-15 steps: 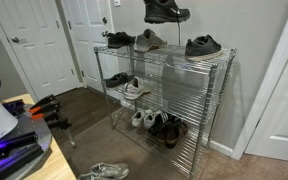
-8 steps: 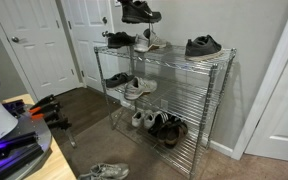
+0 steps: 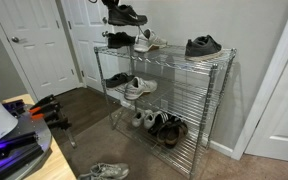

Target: Pick up the black nike sneaker on the top shoe rack to the right and move it to the left side of the top shoe rack next to the other nike sneaker

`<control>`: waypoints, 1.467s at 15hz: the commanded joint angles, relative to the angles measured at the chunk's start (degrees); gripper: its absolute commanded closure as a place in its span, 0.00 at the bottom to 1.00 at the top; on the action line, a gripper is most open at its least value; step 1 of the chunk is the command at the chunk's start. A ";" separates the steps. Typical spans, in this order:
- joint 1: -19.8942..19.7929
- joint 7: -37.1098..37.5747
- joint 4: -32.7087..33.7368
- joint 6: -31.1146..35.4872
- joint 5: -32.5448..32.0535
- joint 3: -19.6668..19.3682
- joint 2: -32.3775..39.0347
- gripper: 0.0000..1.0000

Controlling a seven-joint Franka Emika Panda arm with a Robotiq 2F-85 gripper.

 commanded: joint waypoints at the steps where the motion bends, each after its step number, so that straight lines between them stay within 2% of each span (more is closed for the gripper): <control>1: 0.27 1.47 0.47 3.48 -1.00 0.39 1.69 0.95; 11: 5.37 8.13 10.59 1.93 -6.94 -0.18 15.79 0.95; 15: 7.09 9.14 13.97 1.83 -7.63 -0.37 18.70 0.95; 20: 8.39 10.83 15.60 6.18 -10.45 -1.91 20.17 0.95; 21: 8.62 11.00 15.28 6.84 -10.59 -2.44 20.10 0.63; 22: 8.77 11.10 15.28 7.17 -10.92 -2.66 20.14 0.62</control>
